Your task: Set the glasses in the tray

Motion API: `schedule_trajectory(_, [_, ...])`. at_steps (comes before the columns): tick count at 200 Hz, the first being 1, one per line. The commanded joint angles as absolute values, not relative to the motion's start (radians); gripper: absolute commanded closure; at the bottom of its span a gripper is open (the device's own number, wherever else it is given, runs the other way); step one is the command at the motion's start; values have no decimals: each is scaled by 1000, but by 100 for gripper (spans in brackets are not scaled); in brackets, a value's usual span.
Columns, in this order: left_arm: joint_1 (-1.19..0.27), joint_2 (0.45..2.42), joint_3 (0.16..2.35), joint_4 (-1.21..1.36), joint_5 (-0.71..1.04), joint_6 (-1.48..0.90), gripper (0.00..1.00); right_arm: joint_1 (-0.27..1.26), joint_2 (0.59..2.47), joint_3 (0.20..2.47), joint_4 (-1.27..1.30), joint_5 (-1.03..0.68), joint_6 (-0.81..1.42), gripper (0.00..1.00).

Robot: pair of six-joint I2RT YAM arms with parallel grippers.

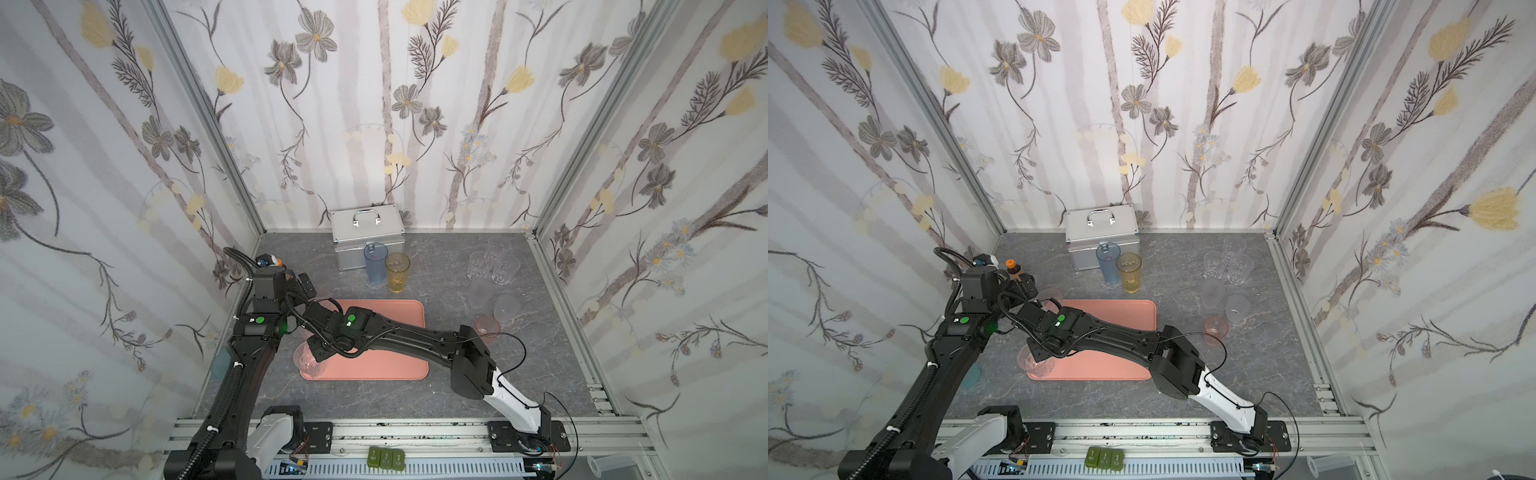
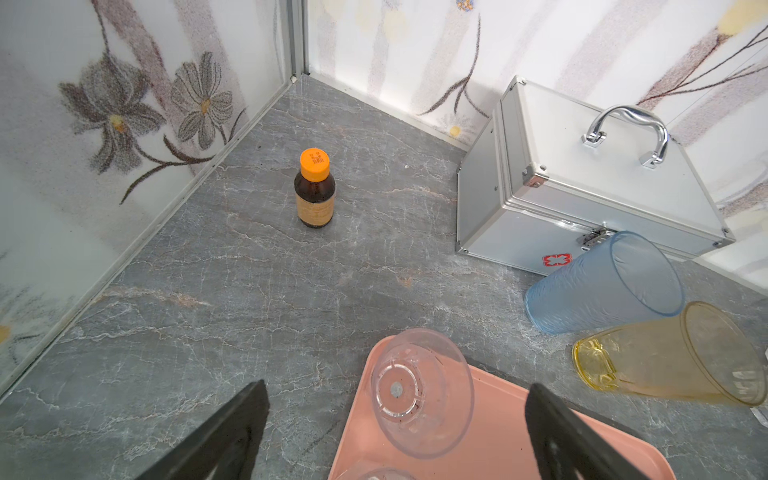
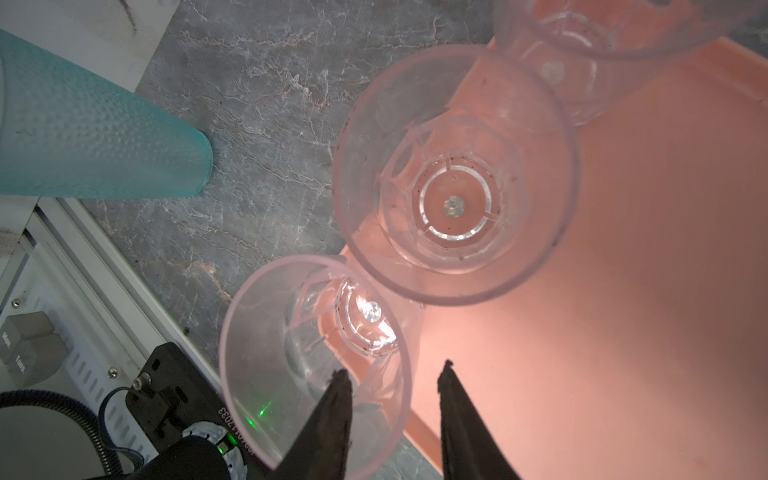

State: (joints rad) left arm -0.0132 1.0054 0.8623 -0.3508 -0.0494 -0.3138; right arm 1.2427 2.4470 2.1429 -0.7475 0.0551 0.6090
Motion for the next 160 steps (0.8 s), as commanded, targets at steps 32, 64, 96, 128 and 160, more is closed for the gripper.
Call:
schedule_trajectory(32, [-12, 991, 911, -367, -75, -299, 1, 1209, 2164, 1810, -578, 148, 620, 59])
schedule_trajectory(64, [-81, 980, 889, -364, -101, -321, 2, 1152, 1956, 1472, -488, 175, 663, 61])
schedule_trajectory(96, [-284, 965, 848, -339, -219, -386, 2, 1072, 1844, 1217, -426, 171, 694, 63])
schedule_trajectory(128, [-476, 968, 777, -257, -273, -467, 2, 983, 1858, 1073, -321, 127, 697, 70])
schedule_trajectory(160, [-627, 1010, 765, -209, -330, -502, 2, 932, 1948, 1083, -302, 120, 656, 76])
